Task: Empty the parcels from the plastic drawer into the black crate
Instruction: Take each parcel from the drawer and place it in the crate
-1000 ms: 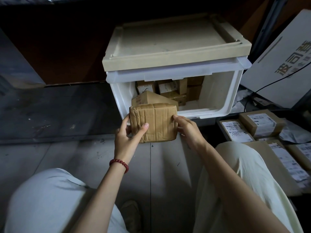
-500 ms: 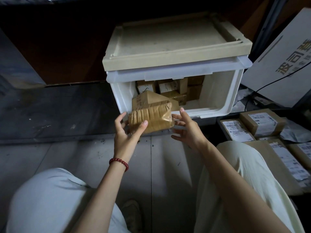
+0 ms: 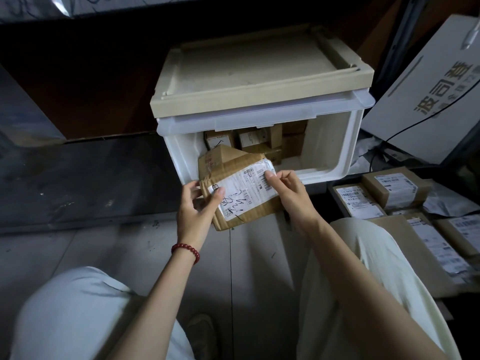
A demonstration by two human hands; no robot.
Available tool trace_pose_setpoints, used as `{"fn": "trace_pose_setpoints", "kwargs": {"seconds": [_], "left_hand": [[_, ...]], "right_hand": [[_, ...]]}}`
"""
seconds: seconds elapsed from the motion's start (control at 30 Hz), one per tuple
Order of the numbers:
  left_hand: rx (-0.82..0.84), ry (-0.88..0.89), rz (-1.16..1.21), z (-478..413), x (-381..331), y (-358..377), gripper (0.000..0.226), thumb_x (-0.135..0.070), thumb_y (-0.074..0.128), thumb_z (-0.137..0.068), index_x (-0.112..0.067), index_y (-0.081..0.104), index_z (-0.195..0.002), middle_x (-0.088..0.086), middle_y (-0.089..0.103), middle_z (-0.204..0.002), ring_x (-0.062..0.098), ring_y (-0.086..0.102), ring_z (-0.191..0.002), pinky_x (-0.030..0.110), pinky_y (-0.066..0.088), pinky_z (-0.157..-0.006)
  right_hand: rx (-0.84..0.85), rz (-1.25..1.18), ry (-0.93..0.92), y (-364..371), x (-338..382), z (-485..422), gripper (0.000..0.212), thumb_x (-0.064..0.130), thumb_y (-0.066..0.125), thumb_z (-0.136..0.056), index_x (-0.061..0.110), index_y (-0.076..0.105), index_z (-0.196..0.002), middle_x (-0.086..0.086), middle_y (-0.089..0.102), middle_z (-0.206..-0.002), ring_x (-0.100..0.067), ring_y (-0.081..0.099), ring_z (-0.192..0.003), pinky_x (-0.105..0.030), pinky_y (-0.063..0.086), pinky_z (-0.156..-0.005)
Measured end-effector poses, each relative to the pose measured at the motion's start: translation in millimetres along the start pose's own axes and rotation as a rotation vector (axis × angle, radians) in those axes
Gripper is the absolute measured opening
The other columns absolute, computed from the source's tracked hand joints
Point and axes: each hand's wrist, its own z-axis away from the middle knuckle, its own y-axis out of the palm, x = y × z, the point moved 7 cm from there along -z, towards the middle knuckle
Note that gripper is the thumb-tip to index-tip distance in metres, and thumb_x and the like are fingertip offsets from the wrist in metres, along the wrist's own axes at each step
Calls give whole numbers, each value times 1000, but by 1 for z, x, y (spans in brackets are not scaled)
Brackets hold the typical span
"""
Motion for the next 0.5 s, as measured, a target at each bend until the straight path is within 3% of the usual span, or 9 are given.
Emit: {"fn": "trace_pose_setpoints", "kwargs": {"seconds": [0.1,0.2,0.33,0.43,0.5], "left_hand": [[70,32,55,-1,-23,24,45,-40,72,-80,-36,46,-117,-18,56,-112,-13,61,-87,11,51,-59],[146,91,94,2,-49,61,44,-31,71,-83,-32,44,-118,-18,56,-110,-19,59,-86,10,50,-61],[246,134,101,9,-80,125,45,-29,71,-84,-31,43,-119,-6,60,-118,5,60,-107,27,53,-83],[359,179,66,20,-102,181,46,-28,72,-83,-34,42,-117,-12,60,-115,-2,58,-102,16,50,-80],[452,187,52,33,-111,220,48,-28,73,-82,-34,40,-116,-15,61,-113,-4,59,-99,13,50,-76]], "right_hand": [[-74,-17,-39,-18,17,2,24,39,62,-91,22,47,-98,10,65,-94,10,62,-73,-5,43,-57],[-158,-38,-123,-49,41,11,44,42,71,-81,33,41,-112,9,56,-118,4,63,-89,-8,48,-63],[-254,-77,-167,-108,64,30,65,47,73,-71,39,36,-124,7,53,-128,-9,64,-104,-28,57,-81],[-386,-85,-152,-162,66,50,69,47,74,-73,33,37,-130,4,56,-127,-4,67,-98,-26,58,-69],[-486,-86,-124,-200,58,69,70,48,74,-73,34,37,-131,4,57,-126,-6,67,-100,-31,60,-71]]}}
